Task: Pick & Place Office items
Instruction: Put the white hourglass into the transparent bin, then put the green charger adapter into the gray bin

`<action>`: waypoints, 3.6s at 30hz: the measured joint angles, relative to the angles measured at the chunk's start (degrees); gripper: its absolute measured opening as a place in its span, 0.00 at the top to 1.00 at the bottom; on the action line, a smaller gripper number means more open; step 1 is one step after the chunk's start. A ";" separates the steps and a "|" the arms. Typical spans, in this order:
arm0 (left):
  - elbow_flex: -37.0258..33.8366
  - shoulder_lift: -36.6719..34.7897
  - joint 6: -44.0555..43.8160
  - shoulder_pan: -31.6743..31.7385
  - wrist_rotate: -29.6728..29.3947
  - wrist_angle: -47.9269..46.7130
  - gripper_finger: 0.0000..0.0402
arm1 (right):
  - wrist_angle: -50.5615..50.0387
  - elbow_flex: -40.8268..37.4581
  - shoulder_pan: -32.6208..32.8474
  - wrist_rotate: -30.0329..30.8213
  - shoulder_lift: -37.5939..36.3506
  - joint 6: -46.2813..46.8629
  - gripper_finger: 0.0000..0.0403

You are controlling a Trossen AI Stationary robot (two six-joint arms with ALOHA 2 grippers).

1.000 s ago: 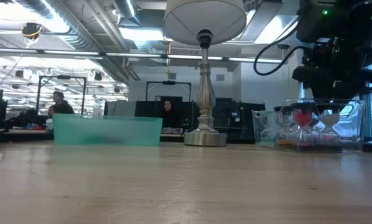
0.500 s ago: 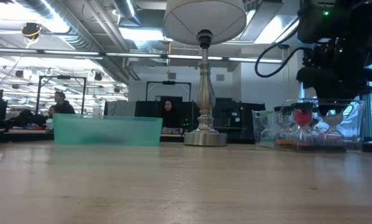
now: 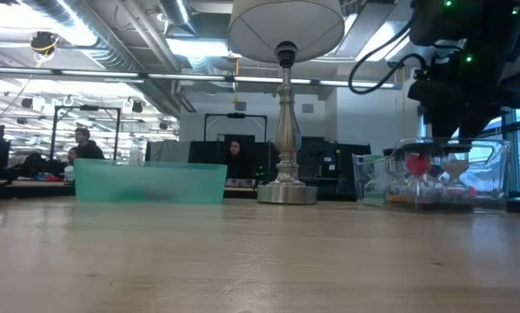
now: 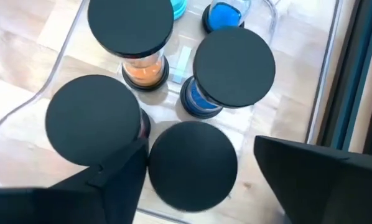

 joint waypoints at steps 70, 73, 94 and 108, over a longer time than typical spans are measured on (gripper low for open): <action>-0.06 27.98 -114.30 -8.47 99.84 -54.94 0.31 | -4.22 34.60 1.88 7.04 11.10 -23.07 0.20; -1.15 27.98 -116.88 -8.96 100.12 -54.06 0.31 | -4.20 34.60 1.88 7.05 11.10 -23.05 0.20; -7.98 27.98 -118.46 -8.72 101.37 -47.41 0.31 | -4.22 34.58 1.35 7.06 11.10 -24.27 0.20; -8.02 31.54 -118.97 -8.77 101.48 -40.76 0.39 | -4.24 34.58 -0.66 7.52 11.10 -26.08 0.19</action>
